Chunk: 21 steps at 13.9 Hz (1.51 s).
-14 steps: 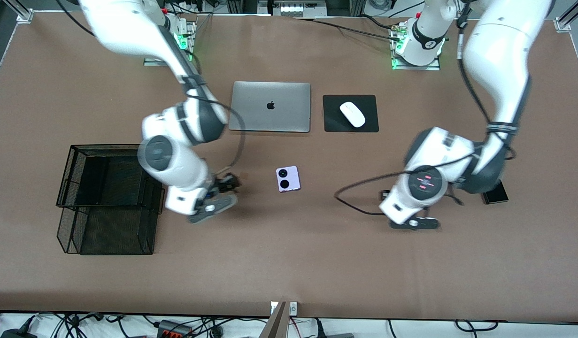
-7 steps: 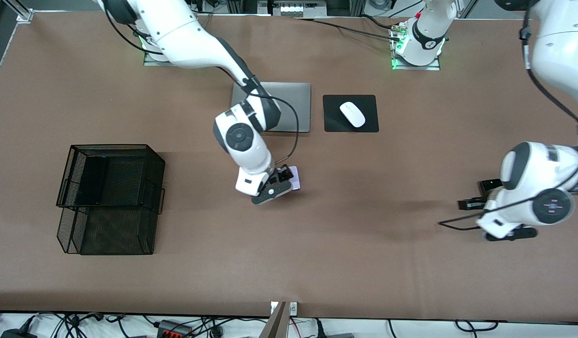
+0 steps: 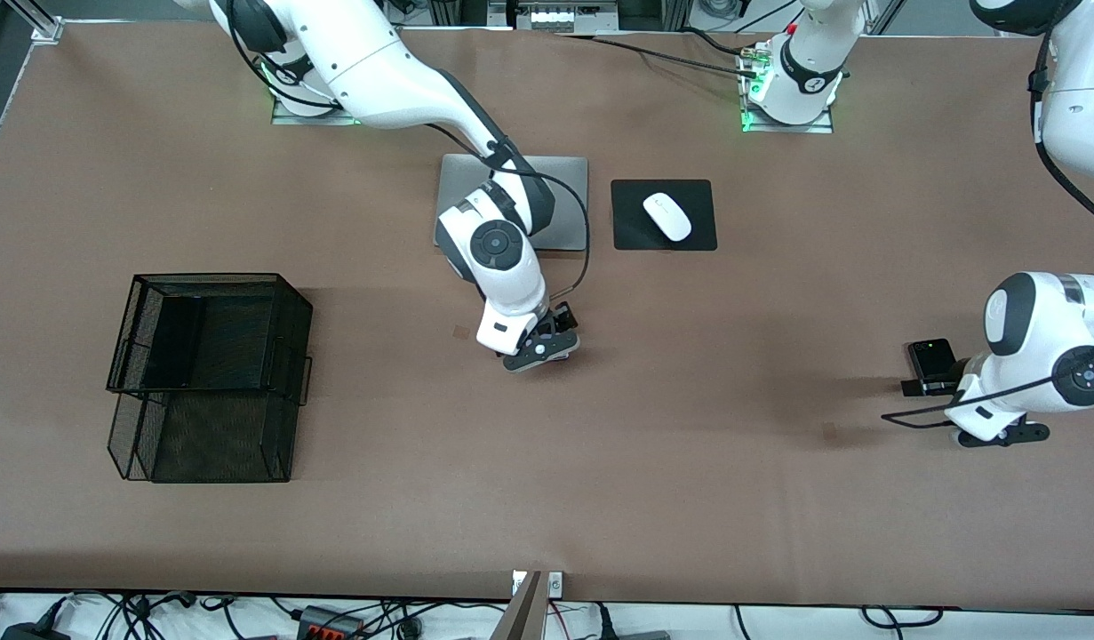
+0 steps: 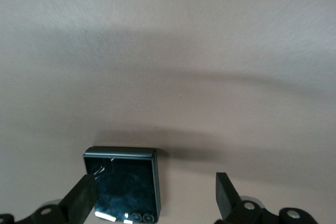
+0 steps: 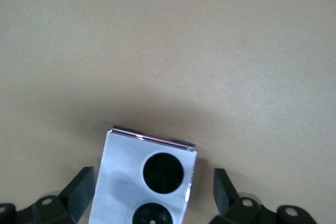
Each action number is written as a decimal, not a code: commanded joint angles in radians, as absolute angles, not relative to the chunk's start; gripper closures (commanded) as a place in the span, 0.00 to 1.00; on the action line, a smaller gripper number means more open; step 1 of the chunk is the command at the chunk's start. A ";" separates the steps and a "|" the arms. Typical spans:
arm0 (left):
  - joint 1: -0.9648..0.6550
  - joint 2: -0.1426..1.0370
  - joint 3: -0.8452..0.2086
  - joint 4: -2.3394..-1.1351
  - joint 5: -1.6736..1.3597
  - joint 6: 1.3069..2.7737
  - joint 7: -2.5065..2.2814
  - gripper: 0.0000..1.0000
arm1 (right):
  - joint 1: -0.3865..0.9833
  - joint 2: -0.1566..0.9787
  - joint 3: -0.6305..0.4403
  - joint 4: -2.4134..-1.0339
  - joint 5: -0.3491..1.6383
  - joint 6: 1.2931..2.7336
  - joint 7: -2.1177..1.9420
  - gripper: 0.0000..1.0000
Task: Place phones with both arms
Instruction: 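Lift the white flip while the left gripper grasps the black flip phone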
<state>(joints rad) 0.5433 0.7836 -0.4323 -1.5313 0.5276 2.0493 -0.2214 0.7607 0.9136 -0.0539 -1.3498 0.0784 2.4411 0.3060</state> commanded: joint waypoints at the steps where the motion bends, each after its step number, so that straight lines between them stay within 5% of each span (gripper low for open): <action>1: 0.594 0.761 -0.442 -1.588 0.549 2.121 -0.172 0.00 | 0.782 0.957 -0.066 -1.289 0.064 2.437 0.357 0.00; 13: 0.676 0.798 -0.446 -1.652 0.534 2.177 -0.173 0.00 | 0.801 0.986 -0.075 -1.275 -0.011 2.434 0.410 0.00; 14: 0.678 0.801 -0.446 -1.654 0.532 2.177 -0.173 0.00 | 0.802 0.986 -0.075 -1.275 -0.014 2.433 0.407 0.08; 15: 0.678 0.805 -0.446 -1.652 0.532 2.177 -0.173 0.00 | 0.802 0.986 -0.075 -1.275 -0.021 2.433 0.405 0.32; 16: 0.678 0.807 -0.446 -1.652 0.532 2.177 -0.173 0.04 | 0.801 0.986 -0.075 -1.275 -0.021 2.428 0.403 0.58; 17: 0.678 0.807 -0.446 -1.654 0.534 2.177 -0.173 0.16 | 0.801 0.983 -0.075 -1.275 -0.021 2.422 0.405 0.72; 19: 0.676 0.804 -0.449 -1.652 0.534 2.175 -0.172 0.56 | 0.790 0.965 -0.081 -1.272 -0.020 2.384 0.402 0.79; 21: 0.676 0.801 -0.451 -1.649 0.534 2.174 -0.141 0.74 | 0.788 0.924 -0.106 -1.224 -0.011 2.283 0.410 0.80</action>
<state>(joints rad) 0.6634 0.7968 -0.4419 -1.6434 0.5283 2.1619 -0.1797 0.7898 0.9706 -0.0863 -1.2708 -0.0050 2.3854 0.3882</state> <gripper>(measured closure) 0.198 0.159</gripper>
